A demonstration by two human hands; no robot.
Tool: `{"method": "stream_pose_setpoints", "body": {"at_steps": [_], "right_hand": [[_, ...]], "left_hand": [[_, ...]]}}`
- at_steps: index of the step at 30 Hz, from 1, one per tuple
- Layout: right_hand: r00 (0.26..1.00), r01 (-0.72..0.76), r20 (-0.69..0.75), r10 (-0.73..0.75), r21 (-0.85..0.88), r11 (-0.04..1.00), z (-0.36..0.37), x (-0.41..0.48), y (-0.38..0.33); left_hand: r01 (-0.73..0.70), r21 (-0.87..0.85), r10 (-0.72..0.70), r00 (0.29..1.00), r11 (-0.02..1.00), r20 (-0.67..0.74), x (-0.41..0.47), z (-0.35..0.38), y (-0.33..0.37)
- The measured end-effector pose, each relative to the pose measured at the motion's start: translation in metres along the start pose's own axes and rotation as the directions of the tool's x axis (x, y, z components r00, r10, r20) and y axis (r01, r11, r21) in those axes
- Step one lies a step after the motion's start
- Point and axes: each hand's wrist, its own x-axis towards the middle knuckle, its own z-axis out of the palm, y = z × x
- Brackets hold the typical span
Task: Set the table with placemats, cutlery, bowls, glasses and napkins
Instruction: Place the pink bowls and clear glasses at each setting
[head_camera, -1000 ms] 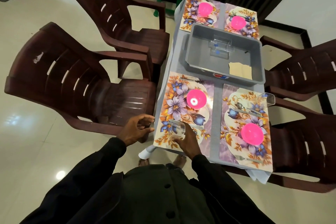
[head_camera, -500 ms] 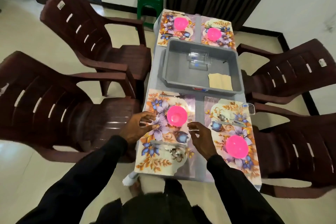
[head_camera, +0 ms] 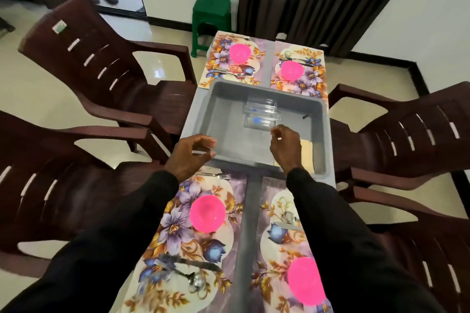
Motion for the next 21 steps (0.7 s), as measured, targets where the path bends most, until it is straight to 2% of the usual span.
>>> {"method": "stream_pose_setpoints", "body": {"at_steps": [2, 5, 11, 15, 21], "right_hand": [[0.997, 0.033, 0.071, -0.028, -0.079, 0.996, 0.009, 0.032, 0.008], [0.965, 0.117, 0.257, -0.058, -0.222, 0.968, 0.023, 0.07, 0.013], [0.873, 0.349, 0.475, -0.109, -0.453, 0.82, 0.057, 0.114, 0.036], [0.874, 0.395, 0.478, -0.081, -0.605, 0.691, 0.072, 0.124, 0.043], [0.877, 0.418, 0.471, -0.094, -0.652, 0.633, 0.081, 0.133, 0.046]], "left_hand": [[0.005, 0.013, -0.005, 1.0, 1.0, -0.018, 0.014, 0.011, 0.001], [0.023, 0.023, -0.022, 0.999, 0.999, -0.031, 0.026, 0.021, 0.001], [0.068, 0.022, -0.066, 0.995, 0.997, -0.079, 0.037, 0.029, 0.003], [0.106, 0.031, -0.103, 0.99, 0.994, -0.092, 0.037, 0.032, -0.001], [0.133, 0.007, -0.131, 0.986, 0.991, -0.101, 0.036, 0.04, -0.005]]}}
